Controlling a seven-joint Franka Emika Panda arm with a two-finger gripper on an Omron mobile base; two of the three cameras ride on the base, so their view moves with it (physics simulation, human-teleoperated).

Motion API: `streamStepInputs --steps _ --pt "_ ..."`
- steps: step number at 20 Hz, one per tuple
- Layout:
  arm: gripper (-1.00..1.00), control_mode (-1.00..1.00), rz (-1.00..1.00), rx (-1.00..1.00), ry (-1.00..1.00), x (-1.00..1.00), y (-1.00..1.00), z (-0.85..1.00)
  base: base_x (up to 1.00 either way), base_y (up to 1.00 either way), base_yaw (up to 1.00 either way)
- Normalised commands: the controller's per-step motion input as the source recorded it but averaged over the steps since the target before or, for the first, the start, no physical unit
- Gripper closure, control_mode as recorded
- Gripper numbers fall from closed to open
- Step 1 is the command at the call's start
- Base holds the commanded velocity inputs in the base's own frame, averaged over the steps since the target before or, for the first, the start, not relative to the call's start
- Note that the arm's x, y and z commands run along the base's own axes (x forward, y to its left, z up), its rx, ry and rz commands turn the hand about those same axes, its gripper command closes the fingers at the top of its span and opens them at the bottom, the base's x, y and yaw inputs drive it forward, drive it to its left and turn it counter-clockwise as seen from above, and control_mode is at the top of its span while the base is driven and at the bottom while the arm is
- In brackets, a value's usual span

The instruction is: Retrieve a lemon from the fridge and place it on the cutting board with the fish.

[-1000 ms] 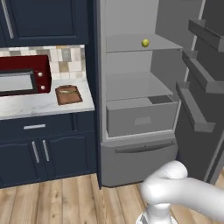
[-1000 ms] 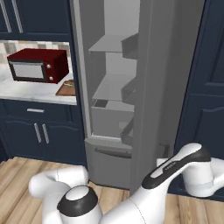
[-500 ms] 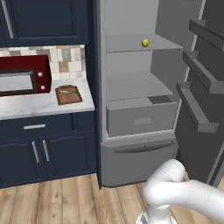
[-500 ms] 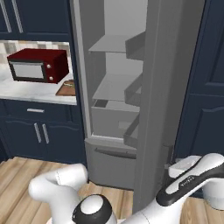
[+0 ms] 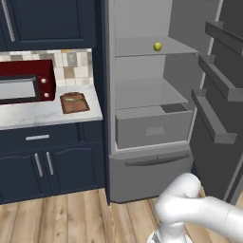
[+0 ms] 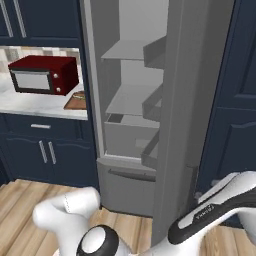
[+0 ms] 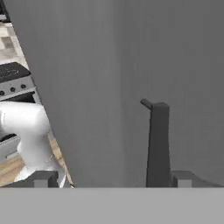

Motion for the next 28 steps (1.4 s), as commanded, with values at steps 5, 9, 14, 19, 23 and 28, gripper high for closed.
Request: streamStepInputs --steps 5,9,14,19,23,28 --pt "-1.0 -1.0 -0.16 -0.62 -0.1 -0.91 0.32 0.32 0.0 0.0 0.0" --pt "-1.0 -1.0 -0.27 -0.54 0.0 -0.65 0.32 0.54 0.0 0.0 0.0" --pt "-1.0 -1.0 -0.36 -0.54 0.02 -0.26 0.25 0.42 0.0 0.0 0.0" --pt "-1.0 -1.0 -0.22 -0.7 0.03 -0.03 0.77 0.13 0.0 0.0 0.0" --pt "-1.0 -1.0 -0.08 -0.77 0.08 0.0 1.0 -0.09 0.0 0.0 0.0" --pt "-1.0 -1.0 -0.04 -0.74 0.07 0.0 1.0 -0.01 0.0 0.0 0.0"
